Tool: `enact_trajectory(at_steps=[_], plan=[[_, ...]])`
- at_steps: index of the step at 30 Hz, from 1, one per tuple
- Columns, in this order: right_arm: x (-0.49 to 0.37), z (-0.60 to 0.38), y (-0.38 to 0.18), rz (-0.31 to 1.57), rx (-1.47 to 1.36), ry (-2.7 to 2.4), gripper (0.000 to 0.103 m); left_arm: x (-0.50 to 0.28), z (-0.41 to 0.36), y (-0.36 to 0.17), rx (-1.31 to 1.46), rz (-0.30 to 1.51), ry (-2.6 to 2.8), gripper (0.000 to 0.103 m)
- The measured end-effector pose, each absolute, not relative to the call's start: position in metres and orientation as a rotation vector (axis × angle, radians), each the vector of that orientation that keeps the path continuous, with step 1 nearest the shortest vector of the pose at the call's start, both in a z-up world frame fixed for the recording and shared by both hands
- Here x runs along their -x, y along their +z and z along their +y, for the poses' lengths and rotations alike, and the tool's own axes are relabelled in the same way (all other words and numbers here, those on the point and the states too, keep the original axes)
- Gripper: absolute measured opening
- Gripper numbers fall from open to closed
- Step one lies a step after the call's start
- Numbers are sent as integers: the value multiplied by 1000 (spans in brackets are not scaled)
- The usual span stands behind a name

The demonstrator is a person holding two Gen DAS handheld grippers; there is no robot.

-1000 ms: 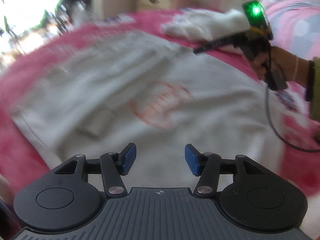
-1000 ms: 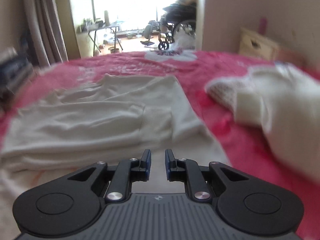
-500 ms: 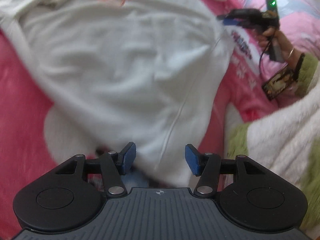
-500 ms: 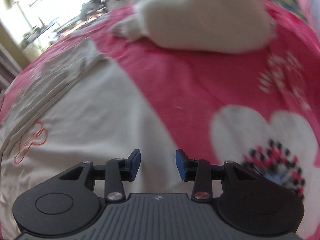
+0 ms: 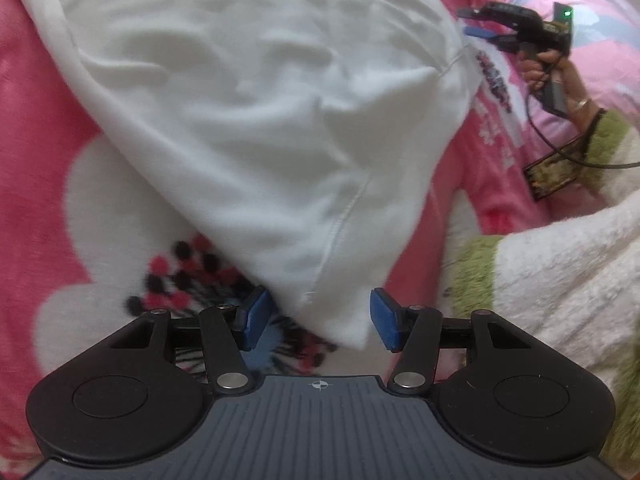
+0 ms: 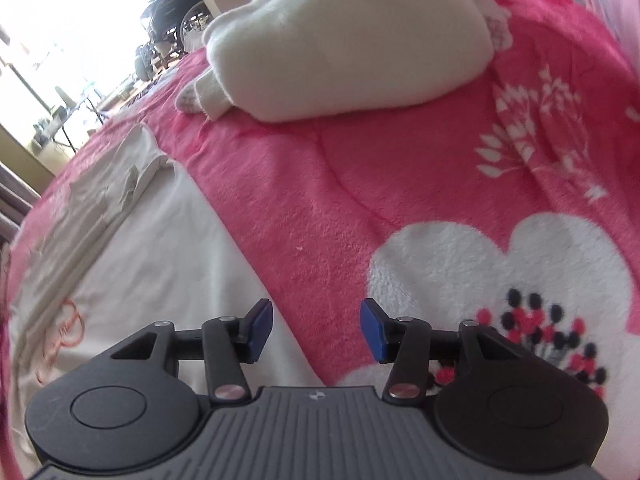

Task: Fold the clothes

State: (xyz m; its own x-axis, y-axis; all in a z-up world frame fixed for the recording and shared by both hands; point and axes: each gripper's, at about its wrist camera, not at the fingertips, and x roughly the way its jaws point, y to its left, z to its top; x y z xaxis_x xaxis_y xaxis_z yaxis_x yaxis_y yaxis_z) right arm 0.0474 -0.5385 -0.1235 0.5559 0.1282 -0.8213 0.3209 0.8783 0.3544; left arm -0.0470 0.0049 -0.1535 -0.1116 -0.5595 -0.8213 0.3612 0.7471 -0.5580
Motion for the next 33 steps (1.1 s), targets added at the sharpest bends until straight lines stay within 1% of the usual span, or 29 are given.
enact_trajectory(at_steps=[7, 11, 16, 19, 20, 21, 24, 25, 29, 30, 32, 33], plan=[[-63, -555, -138, 1020, -584, -62, 50, 48, 4, -145, 224, 1429, -847, 54], [-57, -561, -140, 1054, -615, 2, 50, 46, 5, -155, 253, 1470, -824, 53], [-38, -558, -139, 1137, -614, 105, 49, 44, 10, -161, 273, 1488, -816, 48], [-25, -554, -139, 1190, -586, 137, 38, 45, 9, -162, 254, 1482, -819, 44], [-21, -553, -139, 1200, -581, 142, 32, 46, 8, -162, 246, 1478, -821, 44], [-17, -552, -139, 1206, -583, 148, 28, 47, 8, -161, 240, 1475, -822, 43], [-8, -551, -139, 1217, -587, 168, 22, 49, 7, -159, 217, 1461, -835, 42], [-5, -549, -138, 1216, -583, 173, 21, 50, 7, -158, 205, 1456, -840, 42], [-4, -541, -136, 1213, -541, 187, 13, 57, 0, -155, 112, 1431, -863, 41], [-4, -539, -136, 1208, -527, 184, 10, 58, -2, -155, 80, 1421, -864, 40], [-3, -536, -134, 1195, -500, 180, 8, 60, -5, -154, 40, 1404, -848, 34], [-2, -534, -133, 1187, -485, 181, 8, 61, -5, -154, 33, 1399, -840, 33]])
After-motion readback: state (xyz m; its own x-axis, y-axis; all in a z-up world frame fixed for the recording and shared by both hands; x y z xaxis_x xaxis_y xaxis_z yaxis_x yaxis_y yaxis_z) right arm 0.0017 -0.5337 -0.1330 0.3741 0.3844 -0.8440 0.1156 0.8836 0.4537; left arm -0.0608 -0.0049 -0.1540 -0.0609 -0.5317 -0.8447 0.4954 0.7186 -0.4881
